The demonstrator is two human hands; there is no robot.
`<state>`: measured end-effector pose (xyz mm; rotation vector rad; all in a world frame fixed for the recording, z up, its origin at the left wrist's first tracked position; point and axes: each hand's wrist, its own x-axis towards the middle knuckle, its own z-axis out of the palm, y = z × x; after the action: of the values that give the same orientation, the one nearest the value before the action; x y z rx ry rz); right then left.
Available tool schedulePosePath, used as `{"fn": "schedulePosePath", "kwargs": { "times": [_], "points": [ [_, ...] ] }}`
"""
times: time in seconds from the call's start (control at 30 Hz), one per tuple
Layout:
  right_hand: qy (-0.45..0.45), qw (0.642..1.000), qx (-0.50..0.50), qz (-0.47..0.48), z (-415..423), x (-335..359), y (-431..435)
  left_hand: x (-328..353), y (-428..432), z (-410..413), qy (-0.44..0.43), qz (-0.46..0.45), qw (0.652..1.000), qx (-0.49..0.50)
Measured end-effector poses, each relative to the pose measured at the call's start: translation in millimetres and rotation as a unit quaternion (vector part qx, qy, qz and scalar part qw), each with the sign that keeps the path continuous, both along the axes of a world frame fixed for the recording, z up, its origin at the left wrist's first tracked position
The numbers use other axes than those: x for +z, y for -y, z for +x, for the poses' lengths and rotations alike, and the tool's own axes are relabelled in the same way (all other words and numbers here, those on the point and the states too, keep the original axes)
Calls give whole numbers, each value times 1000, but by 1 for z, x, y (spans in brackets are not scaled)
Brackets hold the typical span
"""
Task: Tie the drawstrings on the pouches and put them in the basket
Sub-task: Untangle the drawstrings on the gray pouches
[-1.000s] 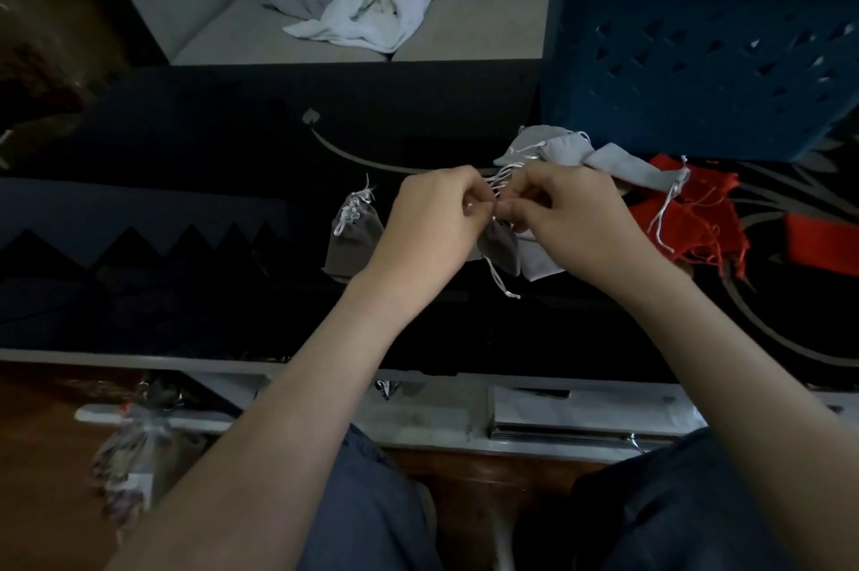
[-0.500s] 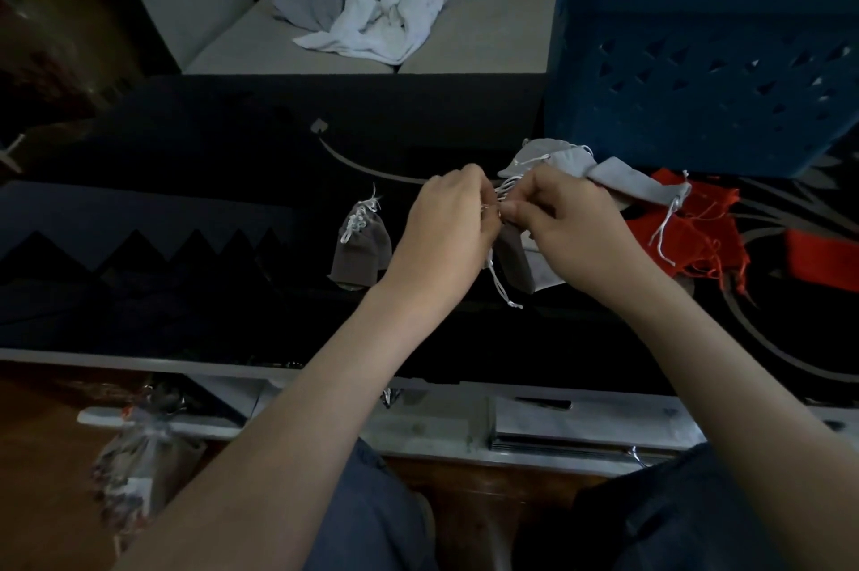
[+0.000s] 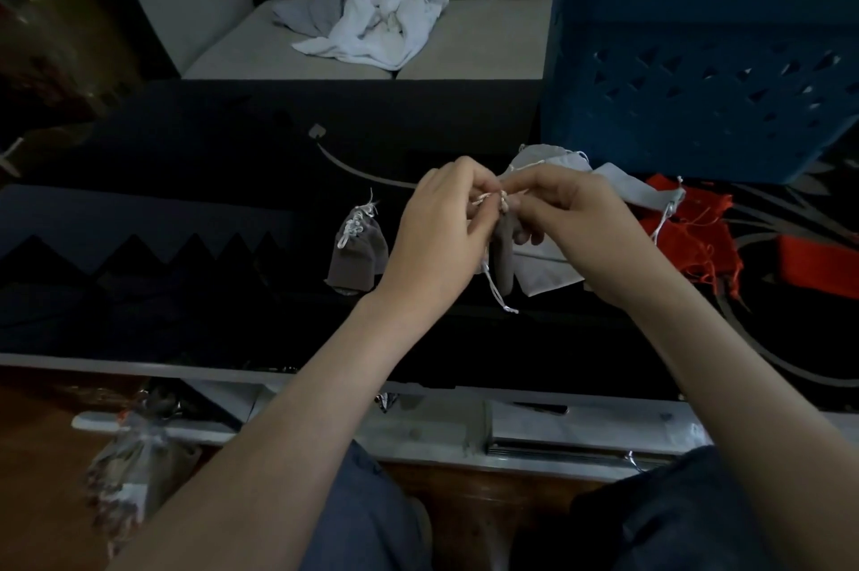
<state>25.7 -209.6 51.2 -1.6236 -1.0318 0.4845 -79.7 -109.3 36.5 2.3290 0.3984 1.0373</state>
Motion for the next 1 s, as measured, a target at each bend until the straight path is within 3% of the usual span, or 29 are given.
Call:
{"fn": "schedulePosePath", "kwargs": {
  "times": [0.43, 0.57, 0.87, 1.0],
  "points": [
    [31, 998, -56, 10, -3, -6, -5, -2, -1, 0, 7, -27, 1000, 4],
    [46, 998, -39, 9, -4, -5, -5, -2, -1, 0, 17, -48, 998, 47],
    [35, 998, -38, 18, -7, -5, -8, -9, -10, 1, 42, 80, 992, 84],
    [55, 996, -70, 0, -5, -7, -10, -9, -13, 0, 9, 133, 988, 84]
  ]
}}
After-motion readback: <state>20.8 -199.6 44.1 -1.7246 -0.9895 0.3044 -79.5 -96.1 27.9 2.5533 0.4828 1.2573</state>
